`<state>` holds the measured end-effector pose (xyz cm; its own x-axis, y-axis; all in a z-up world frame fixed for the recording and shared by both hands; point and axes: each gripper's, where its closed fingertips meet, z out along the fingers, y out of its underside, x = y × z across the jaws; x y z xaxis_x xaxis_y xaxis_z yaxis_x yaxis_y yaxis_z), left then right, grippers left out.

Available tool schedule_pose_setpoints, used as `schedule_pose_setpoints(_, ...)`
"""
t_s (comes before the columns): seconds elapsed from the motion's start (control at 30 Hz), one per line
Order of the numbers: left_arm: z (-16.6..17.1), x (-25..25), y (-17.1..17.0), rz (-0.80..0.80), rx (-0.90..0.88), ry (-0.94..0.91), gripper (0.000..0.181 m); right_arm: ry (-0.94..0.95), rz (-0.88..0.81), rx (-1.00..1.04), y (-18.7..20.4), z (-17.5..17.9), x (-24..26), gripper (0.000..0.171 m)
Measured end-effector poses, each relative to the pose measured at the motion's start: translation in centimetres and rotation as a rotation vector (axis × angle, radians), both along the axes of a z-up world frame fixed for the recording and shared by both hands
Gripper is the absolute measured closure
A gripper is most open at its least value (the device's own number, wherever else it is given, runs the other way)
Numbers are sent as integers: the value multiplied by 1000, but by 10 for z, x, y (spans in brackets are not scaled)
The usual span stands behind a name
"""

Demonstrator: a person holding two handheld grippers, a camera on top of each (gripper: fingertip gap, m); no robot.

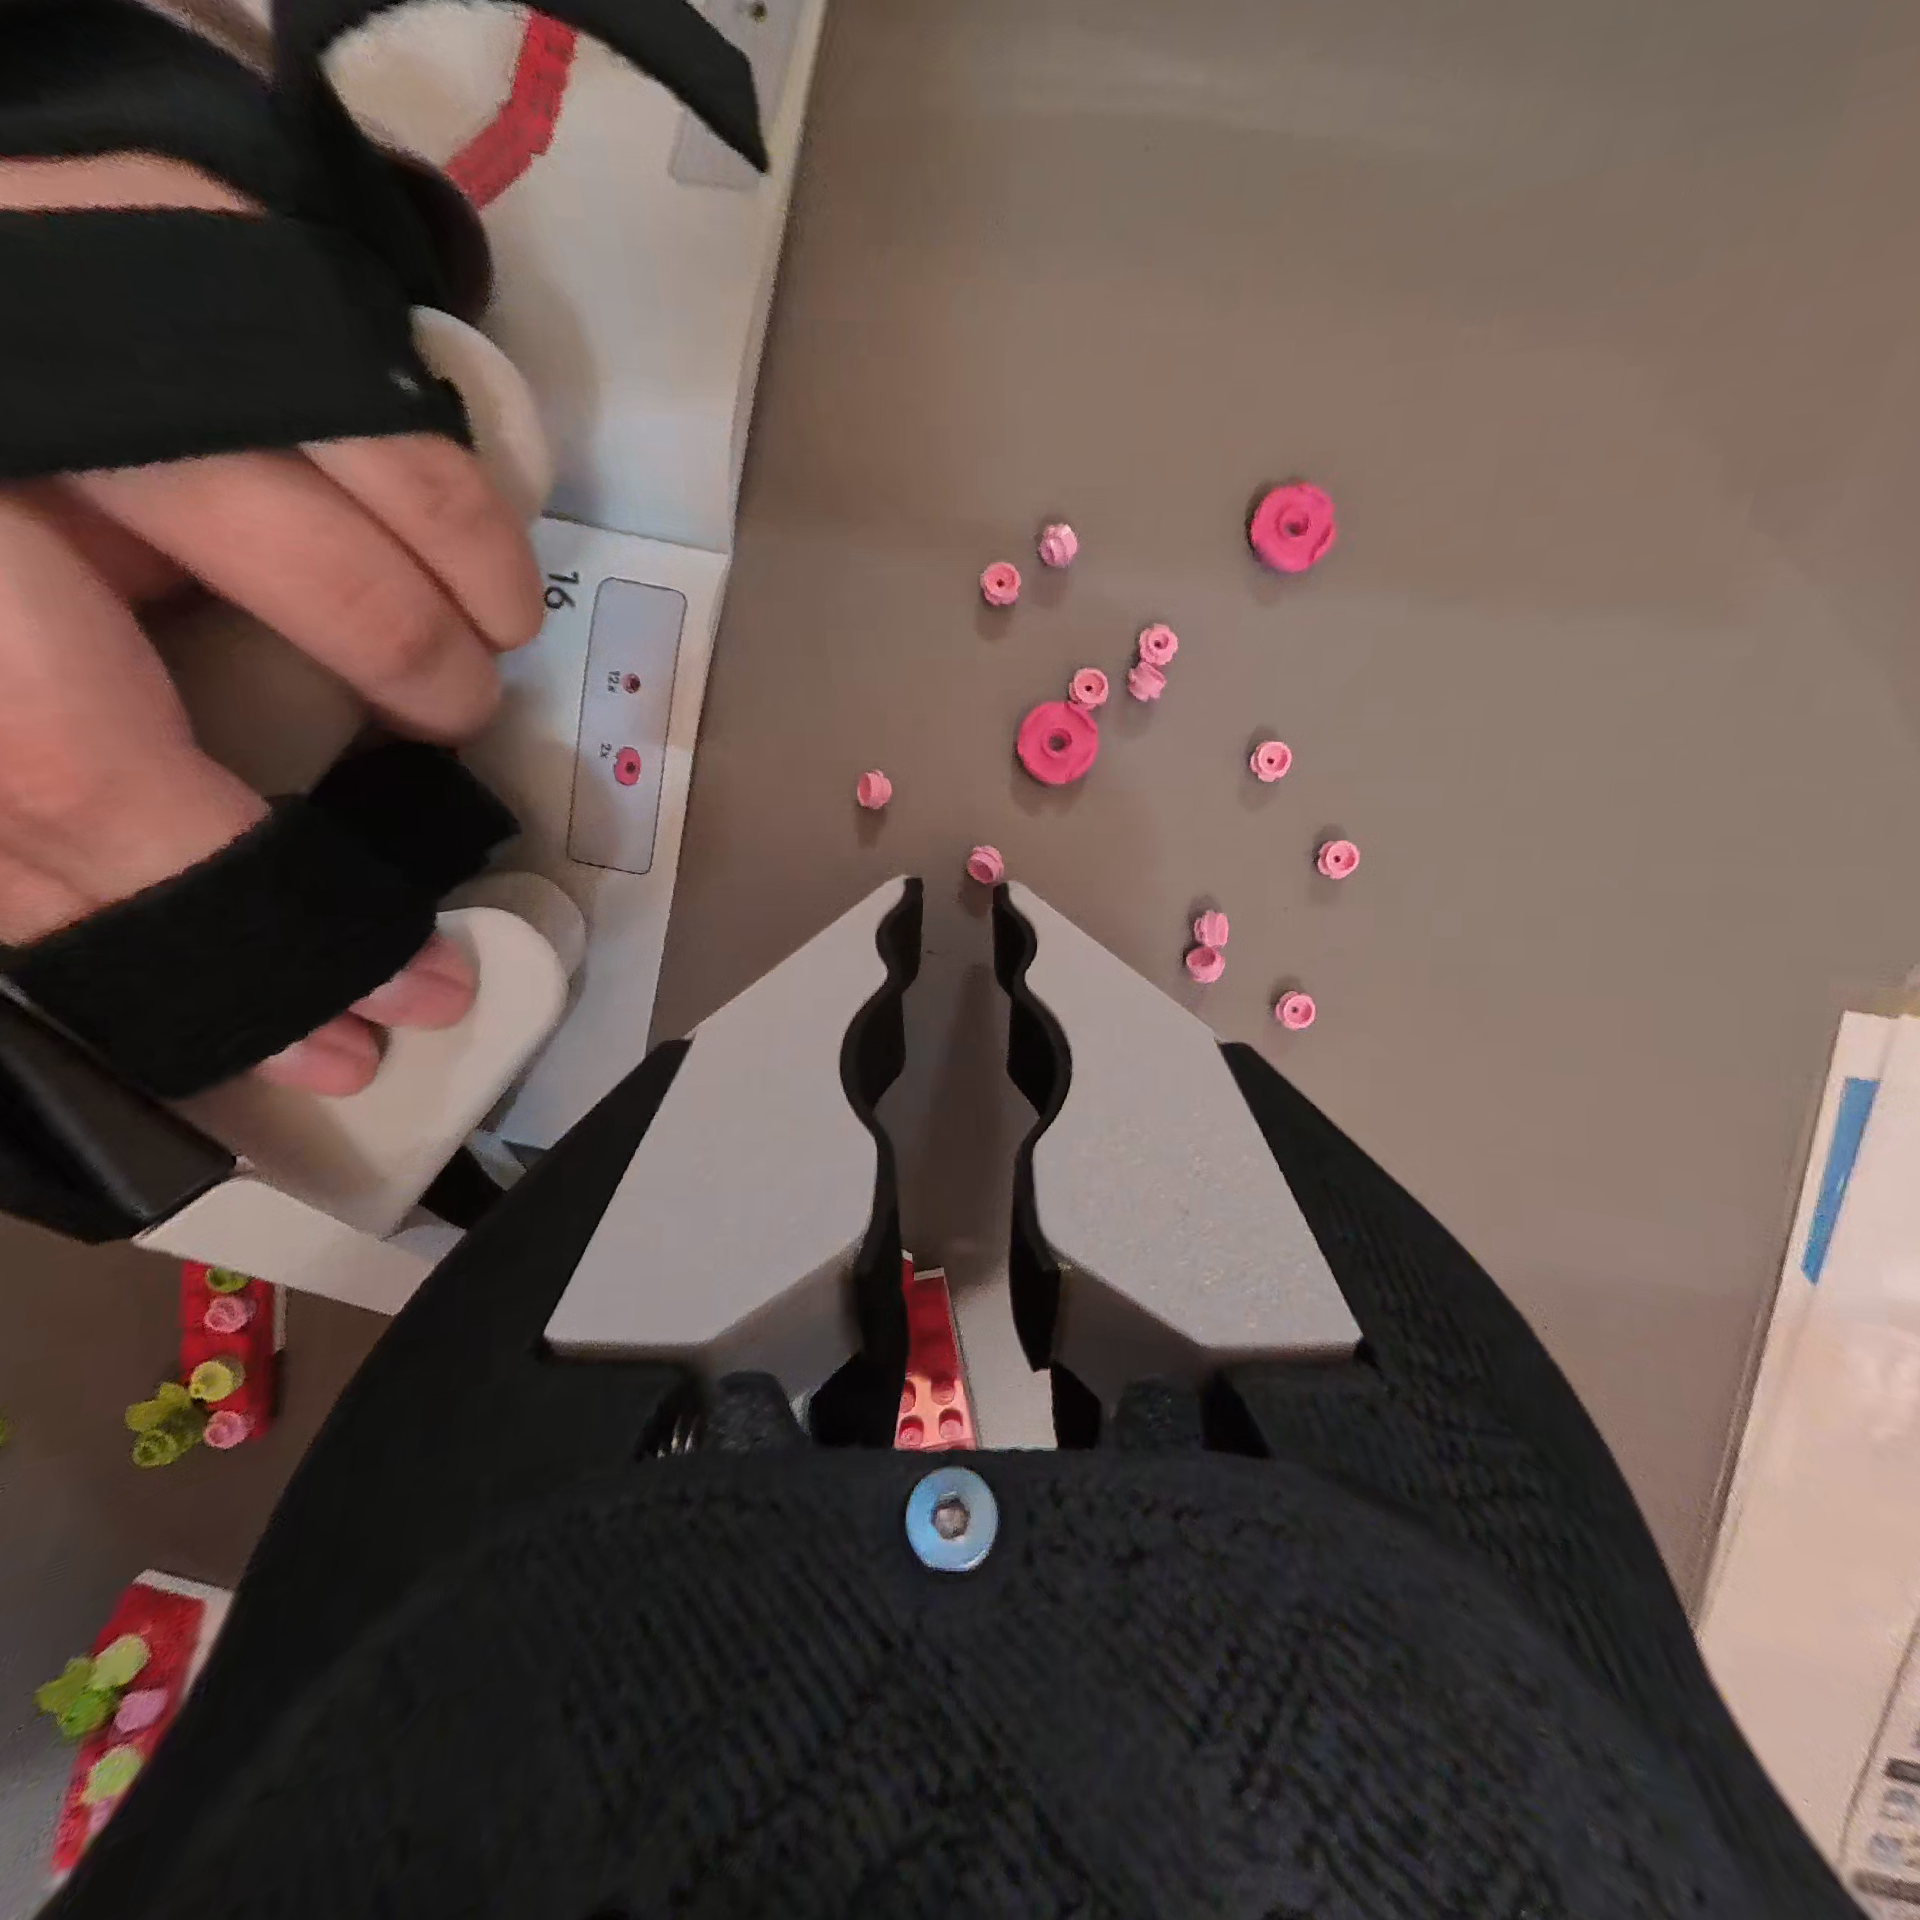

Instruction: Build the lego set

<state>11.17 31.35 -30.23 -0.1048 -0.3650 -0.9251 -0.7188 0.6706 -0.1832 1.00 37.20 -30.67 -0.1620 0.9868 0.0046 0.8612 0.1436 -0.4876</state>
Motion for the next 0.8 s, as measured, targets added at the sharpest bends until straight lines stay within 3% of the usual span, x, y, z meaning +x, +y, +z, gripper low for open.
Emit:
schedule_pose_setpoints(0.03,0,0,0,0,-3,-1,168,-16,-17,-12,1,-1,0,161)
schedule_pose_setpoints(0.47,0,0,0,-7,-5,4,169,-312,-391,-209,12,-3,-1,161)
schedule_pose_setpoints(0.8,0,1,0,-7,-3,5,169,-570,-404,-198,13,-8,-3,162)
